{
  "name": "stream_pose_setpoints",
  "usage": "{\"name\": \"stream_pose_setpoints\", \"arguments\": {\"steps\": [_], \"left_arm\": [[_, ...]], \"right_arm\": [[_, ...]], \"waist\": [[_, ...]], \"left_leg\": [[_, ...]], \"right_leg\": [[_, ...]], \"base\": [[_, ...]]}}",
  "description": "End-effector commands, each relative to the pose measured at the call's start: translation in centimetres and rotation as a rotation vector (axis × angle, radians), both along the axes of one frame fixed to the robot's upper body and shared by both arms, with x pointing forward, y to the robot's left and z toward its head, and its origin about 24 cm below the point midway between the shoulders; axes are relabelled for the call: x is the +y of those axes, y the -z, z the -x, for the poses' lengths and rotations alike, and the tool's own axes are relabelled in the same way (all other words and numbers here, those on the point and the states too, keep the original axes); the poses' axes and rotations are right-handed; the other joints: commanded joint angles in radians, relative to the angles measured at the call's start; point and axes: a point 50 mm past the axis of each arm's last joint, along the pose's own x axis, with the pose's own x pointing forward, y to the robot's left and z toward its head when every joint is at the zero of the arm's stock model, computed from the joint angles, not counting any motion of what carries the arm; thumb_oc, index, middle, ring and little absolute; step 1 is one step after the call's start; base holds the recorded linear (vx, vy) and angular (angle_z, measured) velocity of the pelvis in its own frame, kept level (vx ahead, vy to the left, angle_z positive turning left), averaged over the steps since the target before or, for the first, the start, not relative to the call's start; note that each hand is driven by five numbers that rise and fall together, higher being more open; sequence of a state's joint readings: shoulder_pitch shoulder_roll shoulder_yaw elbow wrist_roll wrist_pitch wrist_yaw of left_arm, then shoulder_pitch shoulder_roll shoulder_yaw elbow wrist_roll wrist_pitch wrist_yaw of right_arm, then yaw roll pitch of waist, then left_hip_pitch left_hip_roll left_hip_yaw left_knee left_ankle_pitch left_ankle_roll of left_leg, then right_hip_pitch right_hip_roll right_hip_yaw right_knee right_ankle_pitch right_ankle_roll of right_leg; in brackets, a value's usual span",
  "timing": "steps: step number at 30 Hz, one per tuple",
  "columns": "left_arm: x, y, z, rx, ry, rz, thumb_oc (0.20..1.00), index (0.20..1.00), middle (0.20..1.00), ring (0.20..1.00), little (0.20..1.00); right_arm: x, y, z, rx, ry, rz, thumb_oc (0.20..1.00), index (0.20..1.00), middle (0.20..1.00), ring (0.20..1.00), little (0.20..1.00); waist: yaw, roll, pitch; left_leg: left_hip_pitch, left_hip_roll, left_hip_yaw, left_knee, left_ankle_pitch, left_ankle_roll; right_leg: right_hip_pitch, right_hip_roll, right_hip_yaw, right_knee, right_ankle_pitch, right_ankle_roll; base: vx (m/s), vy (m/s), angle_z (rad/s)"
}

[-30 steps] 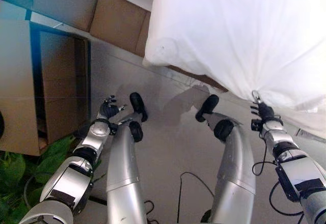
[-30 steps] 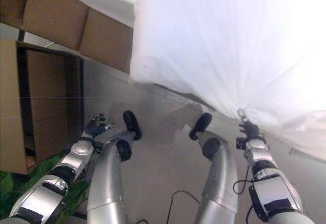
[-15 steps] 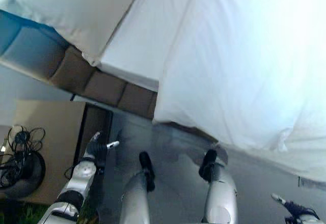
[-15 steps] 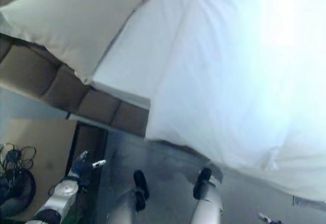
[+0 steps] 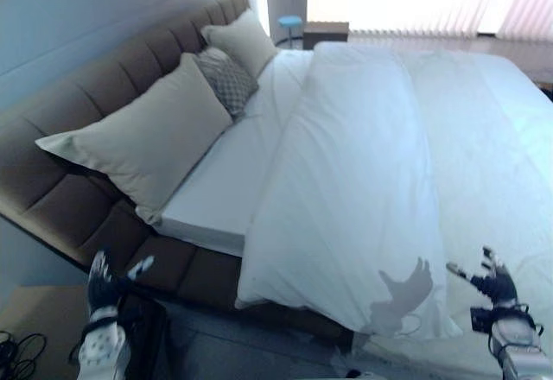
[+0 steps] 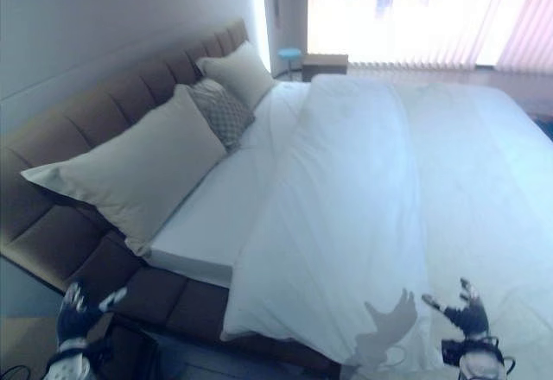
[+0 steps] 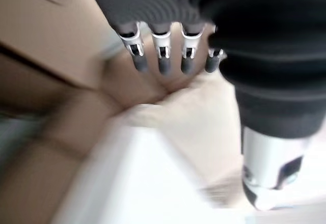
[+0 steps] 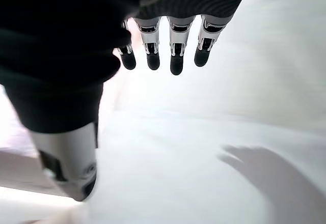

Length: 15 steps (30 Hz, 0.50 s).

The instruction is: Make the bed

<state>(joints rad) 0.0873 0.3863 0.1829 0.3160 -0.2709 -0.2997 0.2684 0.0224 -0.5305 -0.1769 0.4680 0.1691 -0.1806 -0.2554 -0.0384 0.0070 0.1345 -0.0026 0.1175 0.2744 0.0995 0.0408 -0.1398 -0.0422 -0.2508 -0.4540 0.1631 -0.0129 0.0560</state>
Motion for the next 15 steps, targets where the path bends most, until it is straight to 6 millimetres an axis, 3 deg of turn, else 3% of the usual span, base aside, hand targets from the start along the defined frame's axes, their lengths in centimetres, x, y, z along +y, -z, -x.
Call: {"name": "stream_pose_setpoints", "arguments": {"steps": [1,2,3,6,7,8,10,12,13,15], "left_arm": [[0.7,-6.2,-2.2,-0.242,0.047,-0.175,1.0,1.0,1.0,1.0,1.0],[0.3,-7.1,-2.8,-0.271,0.073,-0.207,1.0,1.0,1.0,1.0,1.0],[-0.5,-9.4,-3.8,-0.34,0.131,-0.255,1.0,1.0,1.0,1.0,1.0],[-1.7,-10.6,-5.4,-0.363,0.201,-0.305,1.0,1.0,1.0,1.0,1.0],[-1.7,-10.6,-5.4,-0.364,0.201,-0.306,1.0,1.0,1.0,1.0,1.0],[-3.0,-11.9,-6.1,-0.408,0.289,-0.322,1.0,1.0,1.0,1.0,1.0],[-4.3,-12.0,-6.6,-0.412,0.37,-0.305,1.0,1.0,1.0,1.0,1.0],[-5.3,-12.5,-7.3,-0.419,0.405,-0.332,1.0,1.0,1.0,1.0,1.0],[-6.3,-13.0,-8.0,-0.42,0.436,-0.385,1.0,1.0,1.0,1.0,1.0],[-6.6,-13.4,-8.3,-0.421,0.435,-0.424,1.0,1.0,1.0,1.0,1.0]], "right_arm": [[1.4,-5.5,-4.0,-0.286,-0.065,0.046,1.0,1.0,1.0,1.0,1.0],[1.8,-6.1,-4.5,-0.309,-0.094,0.042,1.0,1.0,1.0,1.0,1.0],[2.6,-7.5,-5.3,-0.356,-0.142,0.06,1.0,1.0,1.0,1.0,1.0],[5.2,-8.2,-7.0,-0.401,-0.24,0.017,1.0,1.0,1.0,1.0,1.0],[5.2,-8.3,-7.0,-0.403,-0.241,0.016,1.0,1.0,1.0,1.0,1.0],[6.1,-9.0,-7.8,-0.402,-0.299,0.037,1.0,1.0,1.0,1.0,1.0],[6.9,-9.2,-8.2,-0.397,-0.345,0.038,1.0,1.0,1.0,1.0,1.0],[7.7,-9.5,-8.8,-0.412,-0.365,0.021,1.0,1.0,1.0,1.0,1.0],[8.8,-9.8,-9.4,-0.43,-0.39,-0.003,1.0,1.0,1.0,1.0,1.0],[9.1,-9.9,-9.6,-0.434,-0.398,-0.009,1.0,1.0,1.0,1.0,1.0]], "waist": [[0.012,-0.011,-0.004],[0.022,-0.015,-0.004],[0.015,-0.017,-0.002],[0.017,-0.033,0.013],[0.018,-0.034,0.014],[0.022,-0.035,0.011],[0.022,-0.034,0.0],[0.016,-0.029,-0.008],[0.007,-0.023,-0.005],[0.003,-0.028,-0.006]], "left_leg": [[-0.011,-0.025,-0.005,-0.006,-0.036,0.029],[0.006,-0.045,-0.02,-0.027,-0.023,0.038],[0.021,-0.041,0.003,-0.034,-0.025,0.05],[0.063,-0.052,0.032,-0.043,-0.045,0.078],[0.061,-0.053,0.034,-0.044,-0.041,0.08],[0.066,-0.048,0.033,-0.036,-0.056,0.083],[0.069,-0.045,0.029,-0.025,-0.075,0.076],[0.081,-0.029,0.025,-0.018,-0.089,0.064],[0.104,0.004,0.023,-0.008,-0.099,0.045],[0.108,0.015,0.024,-0.005,-0.095,0.039]], "right_leg": [[0.055,0.021,-0.038,-0.069,0.056,0.108],[0.041,0.009,-0.028,-0.043,0.067,0.117],[0.034,0.004,-0.031,0.059,0.076,0.135],[-0.003,-0.044,-0.013,0.145,0.128,0.177],[-0.005,-0.044,-0.011,0.142,0.133,0.176],[-0.015,-0.074,-0.006,0.111,0.159,0.172],[-0.015,-0.102,-0.006,0.041,0.169,0.164],[-0.022,-0.131,0.007,-0.022,0.201,0.174],[-0.024,-0.148,0.045,-0.039,0.226,0.187],[-0.028,-0.151,0.058,-0.033,0.234,0.191]], "base": [[0.22,0.216,0.11],[0.2,0.209,-0.21],[0.13,0.186,-0.45],[0.07,0.091,-0.2],[0.07,-0.024,-0.46],[0.08,-0.078,-0.43],[0.13,-0.144,-0.21],[0.18,-0.246,-0.14],[0.14,-0.247,-0.09],[0.09,-0.173,-0.07]]}}
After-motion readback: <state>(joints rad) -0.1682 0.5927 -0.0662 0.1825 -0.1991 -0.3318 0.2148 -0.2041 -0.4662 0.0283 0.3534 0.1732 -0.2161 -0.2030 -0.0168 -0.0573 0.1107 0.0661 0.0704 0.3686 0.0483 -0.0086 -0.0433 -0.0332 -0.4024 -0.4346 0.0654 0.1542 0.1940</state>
